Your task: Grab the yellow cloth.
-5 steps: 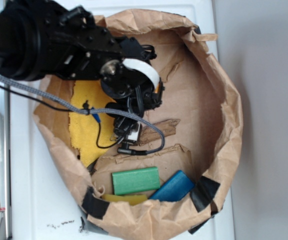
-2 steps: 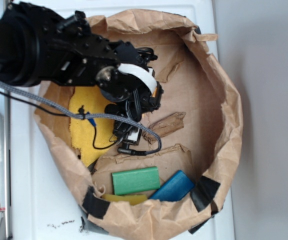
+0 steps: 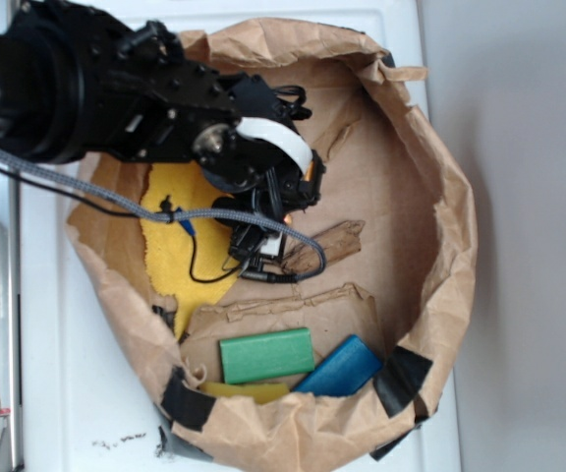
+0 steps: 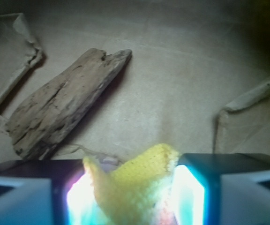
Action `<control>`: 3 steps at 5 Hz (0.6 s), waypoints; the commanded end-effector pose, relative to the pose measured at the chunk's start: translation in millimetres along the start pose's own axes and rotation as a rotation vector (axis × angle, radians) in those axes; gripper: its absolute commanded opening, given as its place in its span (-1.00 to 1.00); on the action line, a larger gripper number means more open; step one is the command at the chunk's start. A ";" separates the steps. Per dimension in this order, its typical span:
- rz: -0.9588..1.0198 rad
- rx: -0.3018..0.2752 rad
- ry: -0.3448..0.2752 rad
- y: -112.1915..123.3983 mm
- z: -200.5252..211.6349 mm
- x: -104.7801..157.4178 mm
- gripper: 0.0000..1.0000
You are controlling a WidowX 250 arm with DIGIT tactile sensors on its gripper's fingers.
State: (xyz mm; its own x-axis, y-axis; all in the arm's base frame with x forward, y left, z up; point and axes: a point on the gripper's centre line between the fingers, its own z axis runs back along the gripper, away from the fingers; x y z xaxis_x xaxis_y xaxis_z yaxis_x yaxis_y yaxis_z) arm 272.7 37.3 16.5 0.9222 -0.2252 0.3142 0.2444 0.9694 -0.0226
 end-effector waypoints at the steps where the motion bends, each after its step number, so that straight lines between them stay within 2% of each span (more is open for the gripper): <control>1: -0.007 -0.021 0.002 -2.5 6.4 4.9 -1.00; 3: 0.026 -0.022 -0.019 -4.2 23.2 9.4 -1.00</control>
State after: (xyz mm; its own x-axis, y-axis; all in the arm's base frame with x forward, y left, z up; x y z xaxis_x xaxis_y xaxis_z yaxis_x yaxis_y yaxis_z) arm 262.7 30.5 25.5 0.9381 -0.1830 0.2940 0.2137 0.9740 -0.0757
